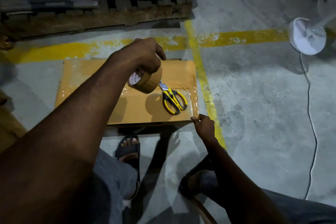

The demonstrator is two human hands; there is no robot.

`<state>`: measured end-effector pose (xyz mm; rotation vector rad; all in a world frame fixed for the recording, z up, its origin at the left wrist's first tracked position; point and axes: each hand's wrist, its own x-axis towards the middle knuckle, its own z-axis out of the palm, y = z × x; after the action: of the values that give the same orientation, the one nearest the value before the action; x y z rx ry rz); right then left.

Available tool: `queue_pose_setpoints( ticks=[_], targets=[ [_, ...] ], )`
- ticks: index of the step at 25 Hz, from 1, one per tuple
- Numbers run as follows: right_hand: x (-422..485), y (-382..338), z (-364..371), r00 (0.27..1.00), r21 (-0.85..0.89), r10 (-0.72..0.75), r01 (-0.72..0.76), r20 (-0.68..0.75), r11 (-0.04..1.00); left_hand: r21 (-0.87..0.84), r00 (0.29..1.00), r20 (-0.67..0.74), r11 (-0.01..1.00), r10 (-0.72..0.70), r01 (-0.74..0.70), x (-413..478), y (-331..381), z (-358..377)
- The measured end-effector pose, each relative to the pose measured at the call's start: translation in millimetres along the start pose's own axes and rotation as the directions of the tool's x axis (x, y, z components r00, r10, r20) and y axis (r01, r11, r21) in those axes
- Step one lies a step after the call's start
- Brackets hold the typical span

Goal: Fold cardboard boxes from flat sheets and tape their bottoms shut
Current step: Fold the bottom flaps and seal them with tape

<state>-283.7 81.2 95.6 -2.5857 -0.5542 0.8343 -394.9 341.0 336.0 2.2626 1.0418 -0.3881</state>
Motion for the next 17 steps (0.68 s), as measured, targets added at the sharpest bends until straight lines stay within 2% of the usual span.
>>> queue_pose_setpoints(
  ticks=[3, 5, 7, 8, 10, 11, 12, 14, 17],
  targets=[
    [3.7, -0.5, -0.7, 0.992, 0.166, -0.007, -0.014, 0.127, 0.986, -0.013, 1.0, -0.006, 1.0, -0.002, 0.002, -1.4, -0.3, -0.6],
    [9.8, -0.2, 1.0, 0.981, 0.317, 0.026, -0.087, 0.193, 0.944, -0.02, 1.0, -0.007, 1.0, 0.006, -0.006, -2.5, -2.0, -1.0],
    [16.6, -6.6, 3.9, 0.988, 0.409, 0.038, -0.098, 0.151, 0.907, -0.037, 1.0, -0.013, 0.999, 0.016, -0.016, -4.7, -2.5, -1.7],
    [17.9, -18.3, 3.5, 0.999, 0.371, 0.032, -0.044, 0.036, 0.927, -0.035, 1.0, -0.015, 0.999, 0.021, -0.022, -5.4, -2.5, -1.7],
    [12.0, -54.5, 2.8, 0.965, 0.112, -0.091, 0.121, -0.244, 0.986, -0.025, 0.999, -0.015, 0.999, 0.043, -0.043, -6.9, -3.7, -2.2],
    [8.0, -74.9, 6.2, 0.941, -0.034, -0.21, 0.208, -0.267, 0.978, -0.046, 0.998, -0.013, 0.997, 0.055, -0.056, -7.3, -5.3, -2.9],
    [3.0, -93.9, 12.2, 0.934, -0.175, -0.297, 0.264, -0.198, 0.948, -0.092, 0.998, -0.009, 0.994, 0.066, -0.067, -8.0, -6.9, -4.4],
    [-3.2, -115.6, 26.8, 0.948, -0.376, -0.316, 0.282, -0.031, 0.882, -0.225, 0.997, -0.013, 0.971, 0.079, -0.08, -11.9, -8.3, -6.9],
    [5.7, -121.9, 28.0, 0.975, -0.395, -0.215, 0.219, 0.056, 0.892, -0.435, 0.991, -0.075, 0.891, 0.11, -0.132, -18.8, -4.8, -6.7]
  ],
)
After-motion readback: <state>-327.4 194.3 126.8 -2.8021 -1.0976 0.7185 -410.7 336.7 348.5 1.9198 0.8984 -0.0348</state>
